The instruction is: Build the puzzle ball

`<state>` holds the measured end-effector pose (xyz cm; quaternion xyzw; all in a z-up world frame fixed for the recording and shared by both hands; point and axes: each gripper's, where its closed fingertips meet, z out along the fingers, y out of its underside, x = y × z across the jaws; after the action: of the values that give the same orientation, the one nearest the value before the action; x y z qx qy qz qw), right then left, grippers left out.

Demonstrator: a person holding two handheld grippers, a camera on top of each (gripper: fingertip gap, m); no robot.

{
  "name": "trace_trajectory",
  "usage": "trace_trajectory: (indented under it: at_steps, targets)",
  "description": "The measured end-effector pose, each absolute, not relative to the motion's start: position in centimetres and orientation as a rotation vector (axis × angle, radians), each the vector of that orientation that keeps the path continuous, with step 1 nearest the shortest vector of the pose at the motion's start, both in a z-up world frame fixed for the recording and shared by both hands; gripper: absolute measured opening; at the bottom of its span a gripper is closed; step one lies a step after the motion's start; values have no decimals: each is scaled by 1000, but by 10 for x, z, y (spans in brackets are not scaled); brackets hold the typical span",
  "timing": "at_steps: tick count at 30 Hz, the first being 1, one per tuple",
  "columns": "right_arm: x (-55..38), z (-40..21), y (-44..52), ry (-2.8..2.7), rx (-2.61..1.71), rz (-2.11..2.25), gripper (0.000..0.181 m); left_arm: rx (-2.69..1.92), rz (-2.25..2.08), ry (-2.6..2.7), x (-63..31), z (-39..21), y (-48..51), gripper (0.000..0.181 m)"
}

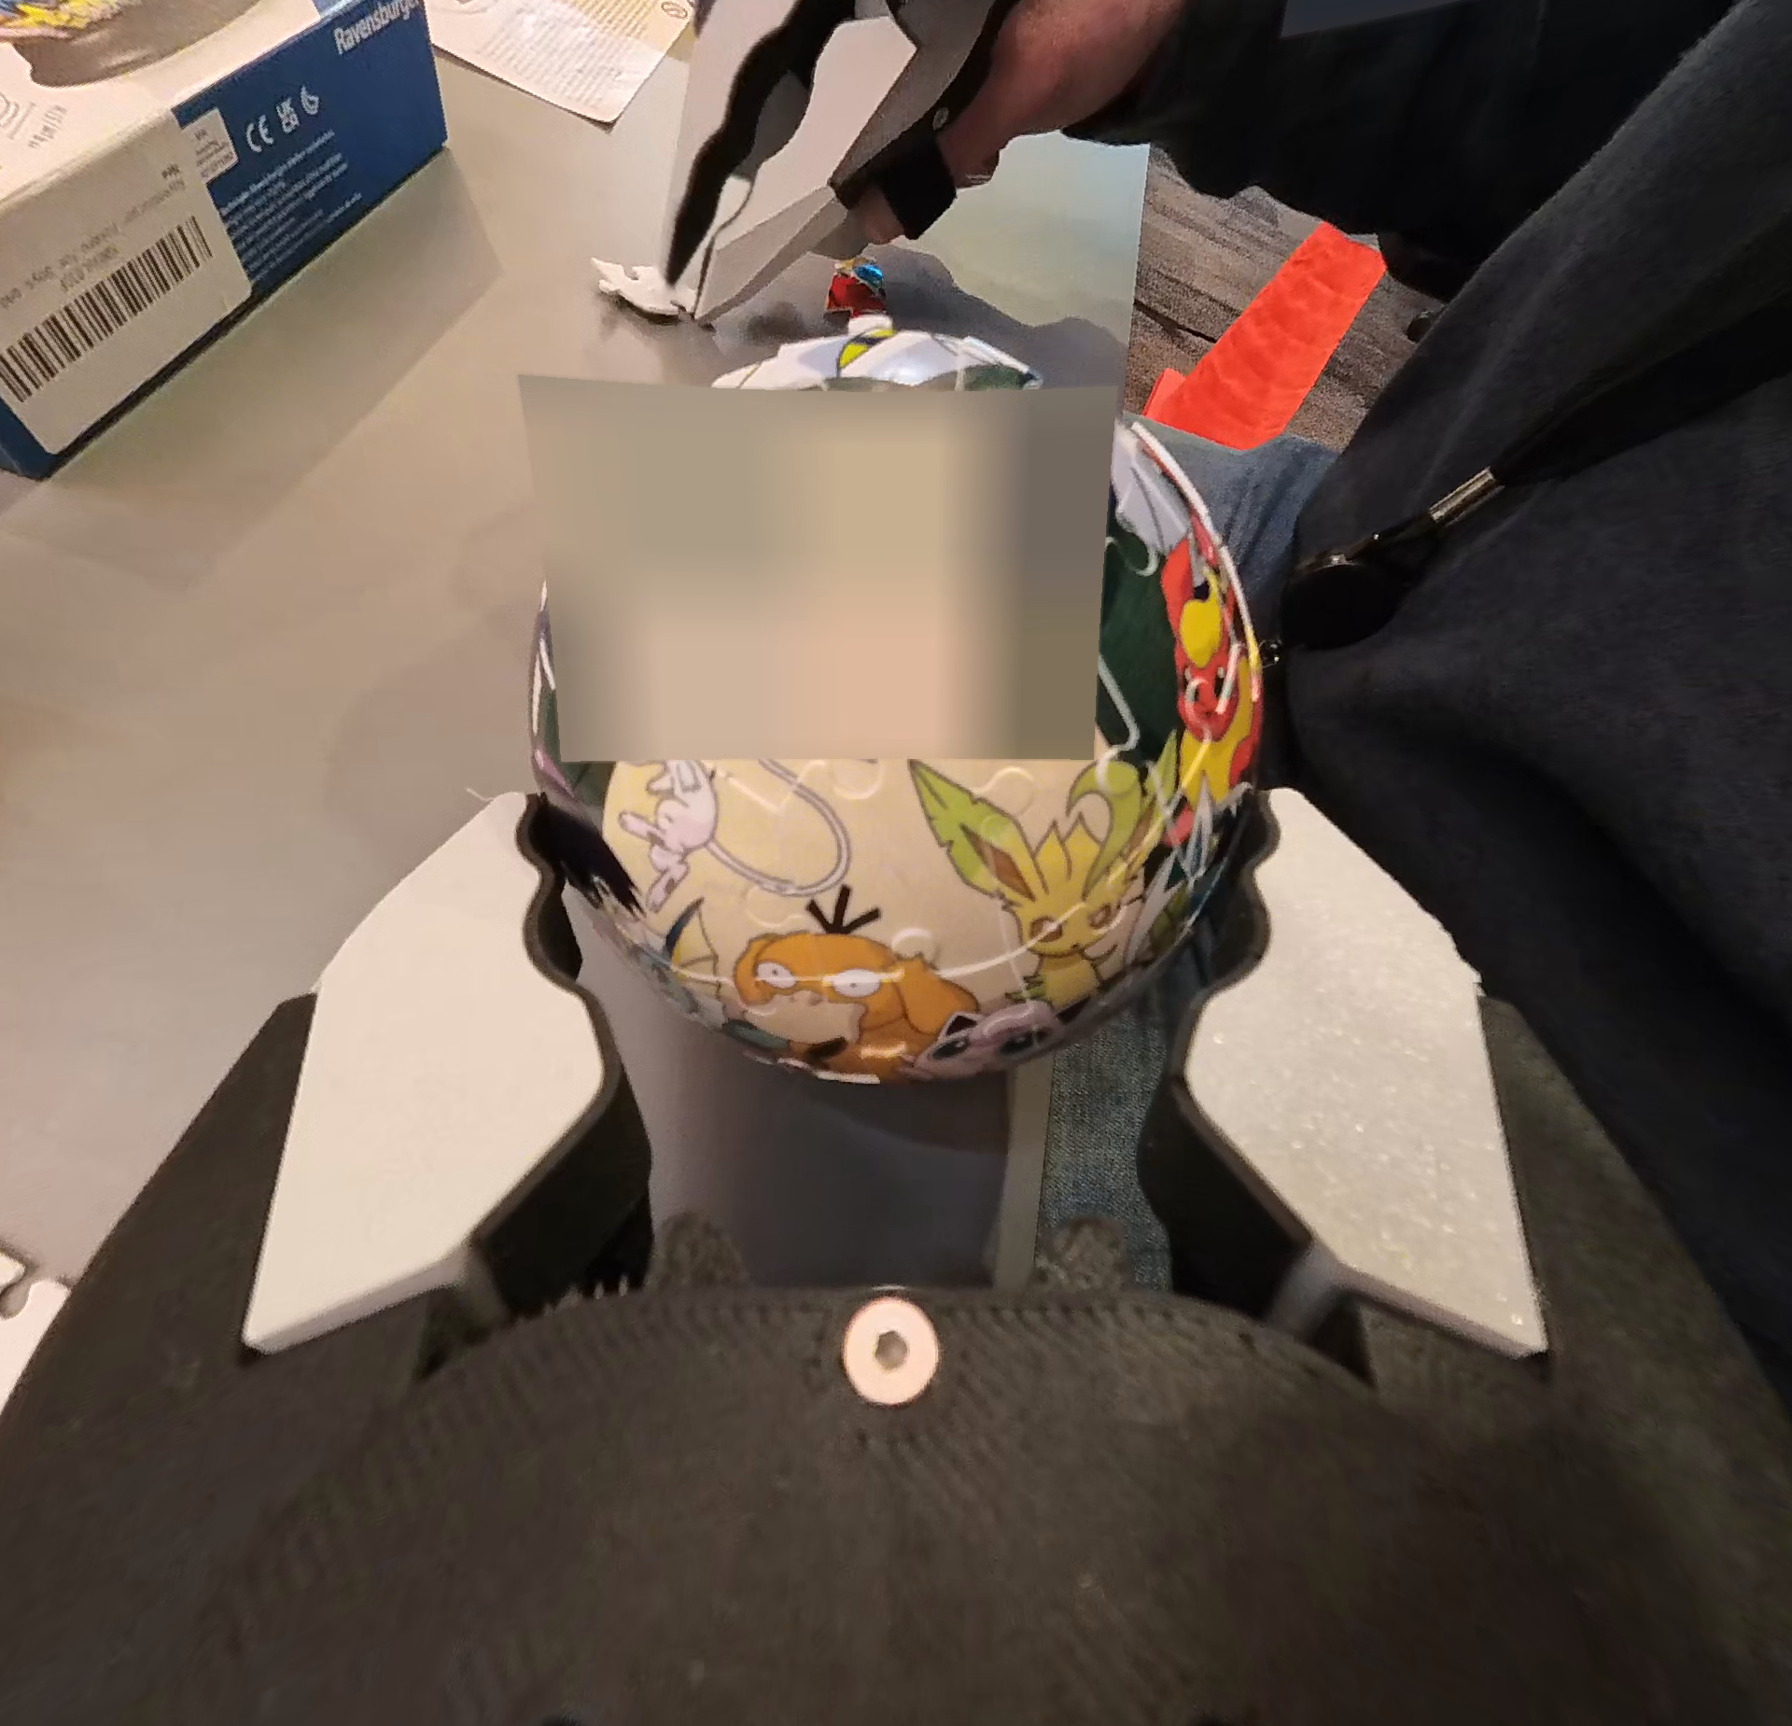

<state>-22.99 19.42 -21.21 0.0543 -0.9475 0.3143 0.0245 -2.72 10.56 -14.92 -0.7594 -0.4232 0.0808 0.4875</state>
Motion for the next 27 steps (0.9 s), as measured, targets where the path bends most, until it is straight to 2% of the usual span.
trace_trajectory:
  at_steps: [8,19,27]
  targets:
    - [-228,-204,194,-2914,200,1019,1,-1843,199,-1029,-28,-149,106,128]
    - [-210,-179,188,-2915,250,1157,0,-1840,198,-1027,-28,-149,106,128]
    - [-112,-147,169,-2849,861,1382,0,-1841,197,-1022,-29,-149,106,128]
